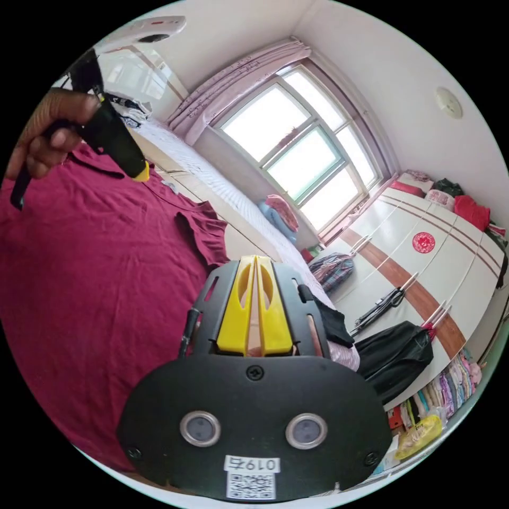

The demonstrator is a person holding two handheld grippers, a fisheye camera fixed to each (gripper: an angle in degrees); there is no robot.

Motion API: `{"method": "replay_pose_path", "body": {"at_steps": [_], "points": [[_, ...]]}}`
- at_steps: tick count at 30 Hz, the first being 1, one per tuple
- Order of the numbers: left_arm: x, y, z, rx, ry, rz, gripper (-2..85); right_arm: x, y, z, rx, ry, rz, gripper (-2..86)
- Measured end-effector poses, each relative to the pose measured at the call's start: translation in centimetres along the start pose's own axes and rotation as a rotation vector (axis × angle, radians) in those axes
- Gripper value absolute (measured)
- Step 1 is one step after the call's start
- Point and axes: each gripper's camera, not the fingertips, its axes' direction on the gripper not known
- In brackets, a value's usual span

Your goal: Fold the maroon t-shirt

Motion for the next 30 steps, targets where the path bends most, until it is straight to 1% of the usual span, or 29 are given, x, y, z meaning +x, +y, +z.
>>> {"method": "replay_pose_path", "body": {"at_steps": [2,3,8,10,12,14,20,22,25,30], "points": [[0.3,0.8,-0.2,0.003,-0.067,0.028,1.0,-2.0,1.2,1.1,0.024,0.049,-0.074,-1.0],[0.3,1.3,-0.1,-0.012,-0.073,0.038,1.0,-2.3,1.4,1.3,0.032,0.056,-0.081,-1.0],[0.1,2.2,-0.1,-0.022,-0.034,0.071,1.0,-3.4,3.1,3.9,0.049,0.082,-0.11,-1.0],[0.0,2.1,0.3,-0.059,-0.013,0.086,1.0,-3.6,3.6,4.7,0.047,0.092,-0.122,-1.0],[-0.2,1.9,1.7,-0.149,-0.001,0.096,0.9,-3.9,4.1,5.7,0.038,0.099,-0.142,-1.0],[-0.5,1.8,2.5,-0.2,0.012,0.091,0.9,-4.7,4.6,7.0,0.024,0.112,-0.191,-1.0],[-3.5,2.9,1.5,-0.132,0.154,-0.031,0.9,-3.7,5.1,9.1,0.01,0.127,-0.202,-1.0],[-3.9,3.3,1.4,-0.117,0.176,-0.044,0.9,-3.5,5.3,9.4,0.014,0.13,-0.204,-1.0],[-3.2,3.6,1.4,-0.109,0.149,-0.027,0.8,-2.9,6.0,10.1,0.031,0.128,-0.187,-1.0],[-0.5,3.7,2.1,-0.152,0.037,0.047,0.8,-1.6,6.7,11.2,0.047,0.123,-0.151,-1.0]]}}
